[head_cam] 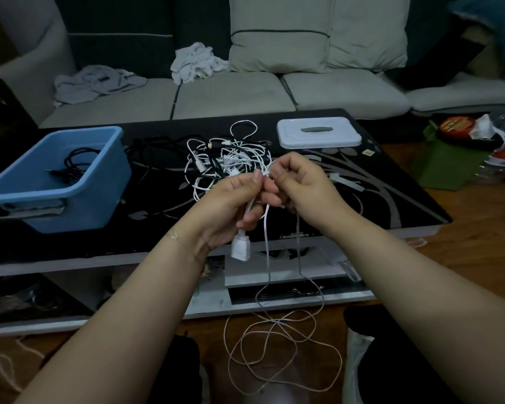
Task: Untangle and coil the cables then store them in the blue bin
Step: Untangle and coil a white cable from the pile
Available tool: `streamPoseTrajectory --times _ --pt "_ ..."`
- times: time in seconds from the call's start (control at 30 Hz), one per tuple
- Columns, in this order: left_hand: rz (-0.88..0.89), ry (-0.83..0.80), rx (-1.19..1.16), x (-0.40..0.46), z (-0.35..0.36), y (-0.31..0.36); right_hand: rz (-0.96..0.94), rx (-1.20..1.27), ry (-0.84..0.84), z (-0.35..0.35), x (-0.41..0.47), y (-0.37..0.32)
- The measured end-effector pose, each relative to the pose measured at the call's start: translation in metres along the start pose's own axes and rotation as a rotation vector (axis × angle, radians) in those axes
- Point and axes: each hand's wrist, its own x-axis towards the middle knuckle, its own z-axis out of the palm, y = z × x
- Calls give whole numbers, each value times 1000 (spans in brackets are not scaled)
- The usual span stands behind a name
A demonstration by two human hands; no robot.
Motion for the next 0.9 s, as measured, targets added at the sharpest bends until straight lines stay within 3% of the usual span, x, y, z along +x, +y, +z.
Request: streamPoseTrajectory --times 0.23,0.33,0.43,0.53,0.63,0.77,0.9 --pt "-17 -90 -198 1 2 2 41 34 47 7 -3 -5" --pt "5 -126 -151 0 1 2 88 -35 52 8 -2 -2" --pt "34 -63 -156 -1 6 3 157 -149 3 9 -1 7" --pt "47 30 -340 1 6 8 195 -187 -98 19 -7 10" --pt "93 112 -376 3 -2 10 212 -389 -157 27 -9 11" --pt "198 227 -354 5 -7 9 102 -774 -256 27 -13 6" --pt "213 285 -251 6 -8 9 45 -1006 -335 26 -18 -2"
